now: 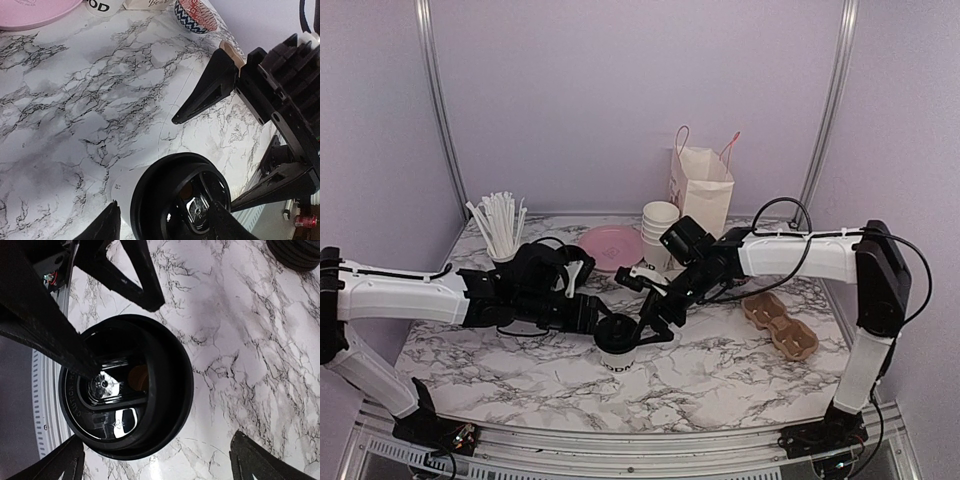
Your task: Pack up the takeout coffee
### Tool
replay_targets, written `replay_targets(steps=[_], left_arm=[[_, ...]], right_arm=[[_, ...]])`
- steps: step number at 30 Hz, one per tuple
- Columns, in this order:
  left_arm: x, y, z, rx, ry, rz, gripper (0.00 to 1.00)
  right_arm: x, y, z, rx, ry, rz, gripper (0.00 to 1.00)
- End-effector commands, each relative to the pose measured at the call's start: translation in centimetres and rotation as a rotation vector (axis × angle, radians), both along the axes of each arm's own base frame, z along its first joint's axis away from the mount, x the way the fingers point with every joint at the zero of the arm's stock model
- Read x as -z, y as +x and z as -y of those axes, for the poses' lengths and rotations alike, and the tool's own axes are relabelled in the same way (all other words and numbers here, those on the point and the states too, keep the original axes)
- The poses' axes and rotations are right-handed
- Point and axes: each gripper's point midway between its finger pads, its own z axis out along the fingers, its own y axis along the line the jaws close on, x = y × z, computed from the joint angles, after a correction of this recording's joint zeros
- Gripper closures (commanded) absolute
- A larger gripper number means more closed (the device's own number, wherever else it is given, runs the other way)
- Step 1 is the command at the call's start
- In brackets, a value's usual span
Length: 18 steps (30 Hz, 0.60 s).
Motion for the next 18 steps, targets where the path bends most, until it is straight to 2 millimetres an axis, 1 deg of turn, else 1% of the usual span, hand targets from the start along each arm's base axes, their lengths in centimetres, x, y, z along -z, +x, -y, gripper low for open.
replay_targets(steps=[1,5,9,14,18], left_arm=[[1.6,-0.4,0.0,0.003,-0.003,-0.04,0.42],[3.2,-1.0,-0.3,-0.001,0.007,-0.086,0.44],[4.1,-1.4,-0.7,-0.021,0.008,-0.118,0.47],[4.4,-1.4,-0.8,-0.04,0.0,-0.132,0.49],[4.5,-1.3,-0.9,-0.049,-0.001,-0.139,0.49]], right_arm=[[-1.1,0.2,-1.3,-0.014,0.021,0.011,0.01],[-0.7,-0.1,-1.4,-0.025,0.002,0.018,0.01],[-1.1,-0.3,-1.5,-0.032,0.016,0.022,0.01],[-1.4,-0.5,-2.1,-0.042,0.023,0.019,0.01],[-1.0,-0.6,-2.6,-0.041,0.014,0.007,0.01]])
